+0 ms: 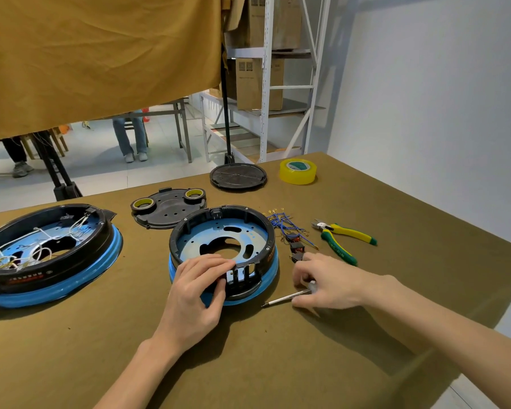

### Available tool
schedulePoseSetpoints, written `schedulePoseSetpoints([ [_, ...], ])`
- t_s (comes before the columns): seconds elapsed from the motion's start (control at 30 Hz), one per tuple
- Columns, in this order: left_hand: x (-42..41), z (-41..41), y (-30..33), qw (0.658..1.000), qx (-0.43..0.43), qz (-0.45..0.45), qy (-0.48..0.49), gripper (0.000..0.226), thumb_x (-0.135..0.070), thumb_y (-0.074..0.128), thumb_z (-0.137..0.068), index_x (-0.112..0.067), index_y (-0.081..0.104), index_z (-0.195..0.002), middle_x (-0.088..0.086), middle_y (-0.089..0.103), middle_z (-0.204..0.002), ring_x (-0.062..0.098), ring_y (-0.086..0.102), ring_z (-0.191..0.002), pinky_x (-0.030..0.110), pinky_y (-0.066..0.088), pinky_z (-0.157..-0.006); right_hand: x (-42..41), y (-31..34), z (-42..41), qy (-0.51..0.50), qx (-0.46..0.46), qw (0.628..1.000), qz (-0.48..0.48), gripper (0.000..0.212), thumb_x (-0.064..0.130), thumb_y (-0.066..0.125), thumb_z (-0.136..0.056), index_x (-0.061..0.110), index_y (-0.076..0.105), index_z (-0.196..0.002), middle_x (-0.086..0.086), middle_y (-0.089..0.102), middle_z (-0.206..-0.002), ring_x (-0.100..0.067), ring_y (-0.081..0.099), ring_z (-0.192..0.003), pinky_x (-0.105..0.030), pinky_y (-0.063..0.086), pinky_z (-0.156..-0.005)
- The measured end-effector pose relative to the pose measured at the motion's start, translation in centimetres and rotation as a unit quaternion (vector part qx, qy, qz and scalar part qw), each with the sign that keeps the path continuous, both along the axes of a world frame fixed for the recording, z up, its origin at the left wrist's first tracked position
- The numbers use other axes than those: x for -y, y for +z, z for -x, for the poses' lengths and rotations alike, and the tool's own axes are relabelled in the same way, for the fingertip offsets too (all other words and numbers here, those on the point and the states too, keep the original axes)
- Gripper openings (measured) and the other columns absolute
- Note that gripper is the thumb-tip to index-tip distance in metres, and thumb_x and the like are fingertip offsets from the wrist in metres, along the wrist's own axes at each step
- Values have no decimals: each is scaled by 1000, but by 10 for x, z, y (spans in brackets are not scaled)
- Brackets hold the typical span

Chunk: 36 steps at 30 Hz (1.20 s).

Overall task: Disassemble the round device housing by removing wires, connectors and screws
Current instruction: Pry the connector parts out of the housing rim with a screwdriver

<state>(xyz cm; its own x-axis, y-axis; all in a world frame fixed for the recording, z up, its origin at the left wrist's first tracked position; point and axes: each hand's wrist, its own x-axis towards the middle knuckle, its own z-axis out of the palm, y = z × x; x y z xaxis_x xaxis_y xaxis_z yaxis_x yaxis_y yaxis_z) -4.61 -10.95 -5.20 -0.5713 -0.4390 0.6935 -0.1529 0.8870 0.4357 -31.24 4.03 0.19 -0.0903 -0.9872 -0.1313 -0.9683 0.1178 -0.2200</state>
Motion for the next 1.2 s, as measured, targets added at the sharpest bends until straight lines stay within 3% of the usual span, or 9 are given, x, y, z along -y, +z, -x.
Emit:
schedulePoseSetpoints([
  [0.13,4,-7,2,999,-5,18,50,39,-33,60,-89,-25,69,-127,-14,63,-125,2,47,-130,30,23,-119,-8,-3,-2,34,6,999,42,10,43,59,-100,34,62,-105,12,50,-102,-6,50,-96,-37,49,-87],
  [0.27,7,-13,3,998,2,7,62,34,-41,59,-91,-29,69,-121,-17,63,-117,-5,47,-121,32,27,-116,-15,-6,-9,74,-11,992,99,9,35,51,-106,32,56,-113,10,43,-107,-9,50,-83,-33,48,-76],
  [0.37,7,-12,5,998,9,9,68,35,-44,58,-91,-30,71,-120,-18,65,-114,-2,50,-117,30,28,-113,-17,-7,-24,113,-45,984,133,12,35,47,-107,32,55,-116,13,36,-107,-7,44,-72,-23,38,-67],
  [0.47,7,-11,7,998,7,2,65,35,-46,58,-91,-33,71,-121,-20,66,-113,-6,48,-117,20,23,-111,-17,-8,-42,132,-79,969,195,18,40,46,-105,30,60,-108,11,46,-102,-8,45,-64,-23,38,-56],
  [0.63,7,-11,8,998,10,1,65,37,-48,54,-93,-34,70,-123,-20,65,-114,-9,46,-119,26,25,-109,3,3,-57,110,-119,952,261,52,61,34,-105,28,70,-87,12,54,-85,-8,50,-58,-21,41,-49],
  [0.7,7,-11,8,998,9,-2,65,37,-49,53,-93,-35,69,-124,-20,65,-115,-9,45,-119,25,25,-108,13,7,-59,95,-128,951,265,52,62,36,-102,26,70,-87,11,55,-84,-8,52,-58,-25,43,-48],
  [0.8,6,-10,8,998,8,-5,66,36,-48,53,-94,-35,70,-123,-19,63,-113,-10,44,-119,22,23,-108,21,11,-60,77,-141,936,312,44,59,45,-99,24,67,-84,9,56,-81,-7,47,-54,-20,30,-46],
  [0.97,4,-8,8,997,8,-10,73,36,-46,50,-94,-33,74,-117,-18,62,-114,-11,43,-121,16,18,-107,29,17,-66,81,-167,940,288,45,61,39,-101,23,62,-95,8,56,-85,-14,55,-59,-31,46,-48],
  [1.2,4,-7,12,997,-1,-45,62,35,-44,48,-94,-34,74,-114,-22,69,-115,-5,50,-120,19,19,-108,29,36,-61,96,-230,933,261,46,57,28,-106,29,64,-115,7,56,-89,-15,55,-61,-28,36,-48],
])
